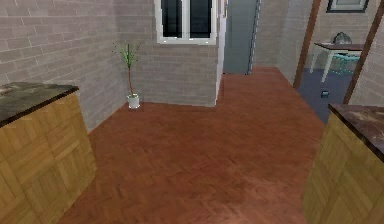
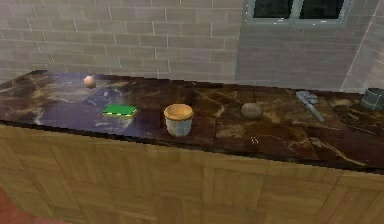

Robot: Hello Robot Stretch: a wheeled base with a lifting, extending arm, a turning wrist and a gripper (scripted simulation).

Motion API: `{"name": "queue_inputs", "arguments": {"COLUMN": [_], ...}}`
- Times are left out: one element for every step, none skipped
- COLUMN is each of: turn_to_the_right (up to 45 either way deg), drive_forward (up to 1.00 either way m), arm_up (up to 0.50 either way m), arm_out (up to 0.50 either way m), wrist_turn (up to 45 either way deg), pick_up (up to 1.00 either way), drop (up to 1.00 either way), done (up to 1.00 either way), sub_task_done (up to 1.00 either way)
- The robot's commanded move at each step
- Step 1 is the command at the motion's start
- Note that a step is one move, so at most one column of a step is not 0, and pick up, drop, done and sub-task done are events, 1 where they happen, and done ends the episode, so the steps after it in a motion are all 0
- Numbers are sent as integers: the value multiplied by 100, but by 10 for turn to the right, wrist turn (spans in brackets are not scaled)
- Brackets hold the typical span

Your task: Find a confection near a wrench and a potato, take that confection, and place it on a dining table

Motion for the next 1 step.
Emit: {"name": "queue_inputs", "arguments": {"turn_to_the_right": [0], "drive_forward": [0], "arm_up": [50], "arm_out": [0], "wrist_turn": [0], "pick_up": [0], "drop": [0], "done": [0], "sub_task_done": [0]}}
